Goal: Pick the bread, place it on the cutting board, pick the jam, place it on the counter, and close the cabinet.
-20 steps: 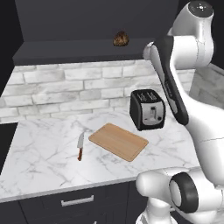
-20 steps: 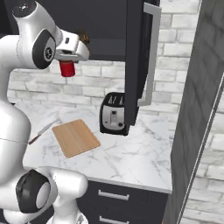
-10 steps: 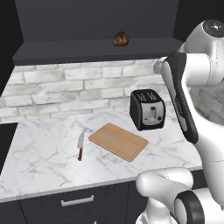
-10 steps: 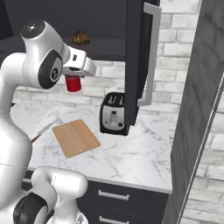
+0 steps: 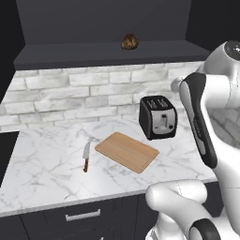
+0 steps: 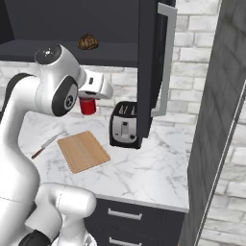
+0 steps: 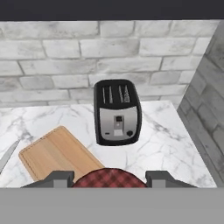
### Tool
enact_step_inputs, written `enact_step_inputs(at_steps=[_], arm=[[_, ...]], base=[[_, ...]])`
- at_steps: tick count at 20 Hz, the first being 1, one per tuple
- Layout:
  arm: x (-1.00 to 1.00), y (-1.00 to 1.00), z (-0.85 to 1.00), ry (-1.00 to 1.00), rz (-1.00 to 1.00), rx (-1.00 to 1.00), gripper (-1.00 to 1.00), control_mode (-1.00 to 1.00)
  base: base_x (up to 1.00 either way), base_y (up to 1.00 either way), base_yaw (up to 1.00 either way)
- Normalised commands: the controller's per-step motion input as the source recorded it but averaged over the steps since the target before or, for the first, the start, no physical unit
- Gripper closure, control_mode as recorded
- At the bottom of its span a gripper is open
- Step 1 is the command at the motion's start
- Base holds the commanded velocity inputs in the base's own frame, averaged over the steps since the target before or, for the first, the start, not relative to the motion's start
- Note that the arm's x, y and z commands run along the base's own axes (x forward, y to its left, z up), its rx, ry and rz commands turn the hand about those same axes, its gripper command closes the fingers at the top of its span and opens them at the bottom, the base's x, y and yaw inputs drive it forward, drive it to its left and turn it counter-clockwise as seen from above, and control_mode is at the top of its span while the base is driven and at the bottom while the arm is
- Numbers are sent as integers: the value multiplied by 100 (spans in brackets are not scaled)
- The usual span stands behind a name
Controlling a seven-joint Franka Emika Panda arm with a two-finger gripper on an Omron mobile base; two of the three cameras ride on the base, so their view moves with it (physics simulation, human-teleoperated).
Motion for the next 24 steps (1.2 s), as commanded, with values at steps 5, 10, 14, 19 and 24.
enact_step_inputs(at_steps=[5,10,14,19,24], arm=[[0,-12,-31,1,0,0,100,-100],[0,-18,-35,0,0,0,100,-100],[0,-20,-36,0,0,0,100,-100],[0,-19,-36,0,0,-1,100,-100],[1,-14,-34,0,0,-2,100,-100]], base=[[0,0,0],[0,0,0],[0,0,0],[0,0,0],[0,0,0]])
